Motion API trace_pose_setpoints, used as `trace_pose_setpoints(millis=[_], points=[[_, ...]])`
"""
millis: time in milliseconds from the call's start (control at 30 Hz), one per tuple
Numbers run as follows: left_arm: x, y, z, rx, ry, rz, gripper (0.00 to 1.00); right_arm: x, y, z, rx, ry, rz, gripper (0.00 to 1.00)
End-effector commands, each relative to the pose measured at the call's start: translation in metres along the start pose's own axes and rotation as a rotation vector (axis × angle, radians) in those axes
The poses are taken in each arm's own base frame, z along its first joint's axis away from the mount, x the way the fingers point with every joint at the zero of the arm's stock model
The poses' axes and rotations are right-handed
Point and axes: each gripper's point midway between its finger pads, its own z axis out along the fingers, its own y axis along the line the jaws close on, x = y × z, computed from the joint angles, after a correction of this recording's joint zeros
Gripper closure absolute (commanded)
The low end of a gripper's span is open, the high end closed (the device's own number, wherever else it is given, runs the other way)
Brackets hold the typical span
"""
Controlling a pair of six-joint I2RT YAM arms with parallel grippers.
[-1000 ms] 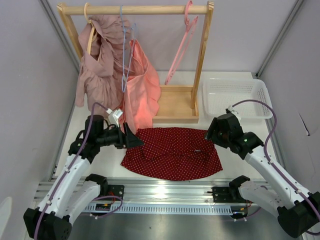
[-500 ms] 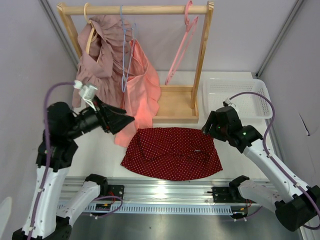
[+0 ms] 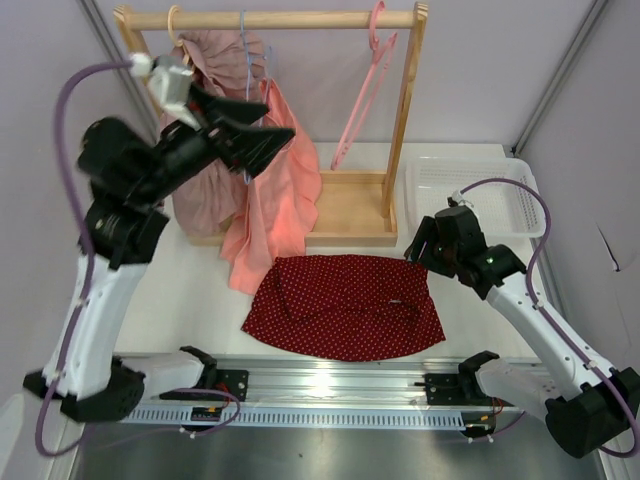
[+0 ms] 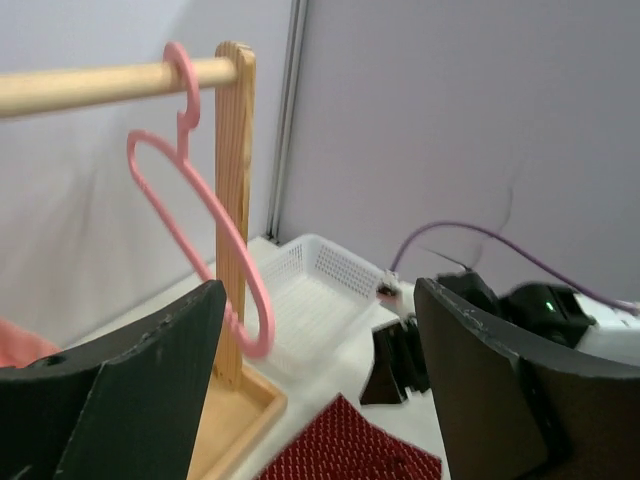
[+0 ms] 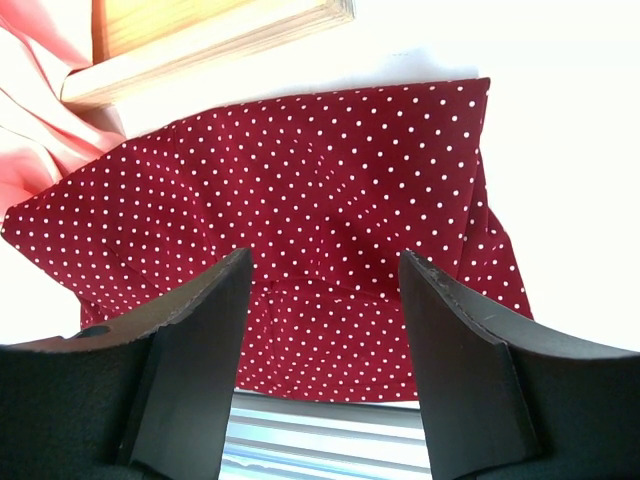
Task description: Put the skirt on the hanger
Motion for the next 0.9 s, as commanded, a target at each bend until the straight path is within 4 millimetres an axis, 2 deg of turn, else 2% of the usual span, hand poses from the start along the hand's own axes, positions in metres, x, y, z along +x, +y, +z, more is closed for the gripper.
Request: trace_pose_setpoints(millis=[0, 67, 100, 133, 167, 200, 233, 267, 300, 400, 500, 667, 867], points=[[-0.025, 0.018, 0.037, -0.113, -0.065, 0.124, 0.18, -0.019, 0.015, -0.007, -0.052, -0.05, 0.0, 0.34], [-0.014, 0.041, 0.064, -0.189, -0.041, 0.14, 0.17, -0.02, 0.015, -0.006, -0.05, -0.048, 0.0, 0.34], [-0.017, 0.04, 0.071, -0.197, -0.049, 0.148, 0.17, -0.021, 0.015, -0.007, -0.051, -0.049, 0.0, 0.34], [-0.012, 0.05, 0.078, -0.238, -0.04, 0.151, 0.17, -0.022, 0.015, -0.007, -0.052, -0.052, 0.001, 0.33], [-0.028, 0.047, 0.082, -0.238, -0.074, 0.17, 0.17, -0.022, 0.016, -0.008, -0.053, -0.051, 0.0, 0.33], [-0.002, 0.06, 0.101, -0.254, -0.006, 0.158, 0.17, -0.024, 0.016, -0.008, -0.054, -0.056, 0.003, 0.33], [0.008, 0.065, 0.108, -0.267, 0.022, 0.168, 0.17, -0.024, 0.016, -0.008, -0.052, -0.053, 0.002, 0.33], [0.006, 0.069, 0.112, -0.295, 0.023, 0.174, 0.17, -0.024, 0.015, -0.008, -0.051, -0.054, 0.003, 0.33], [0.019, 0.073, 0.125, -0.298, 0.046, 0.174, 0.17, -0.025, 0.015, -0.008, -0.051, -0.054, 0.001, 0.33], [0.029, 0.073, 0.137, -0.291, 0.054, 0.189, 0.17, -0.025, 0.015, -0.008, -0.051, -0.056, 0.004, 0.33], [0.041, 0.083, 0.146, -0.328, 0.068, 0.196, 0.17, -0.024, 0.014, -0.007, -0.046, -0.052, 0.002, 0.33], [0.073, 0.087, 0.164, -0.339, 0.125, 0.225, 0.17, -0.022, 0.012, -0.006, -0.042, -0.047, 0.003, 0.33], [0.102, 0.093, 0.181, -0.348, 0.167, 0.256, 0.18, -0.021, 0.01, -0.006, -0.038, -0.048, 0.005, 0.33]])
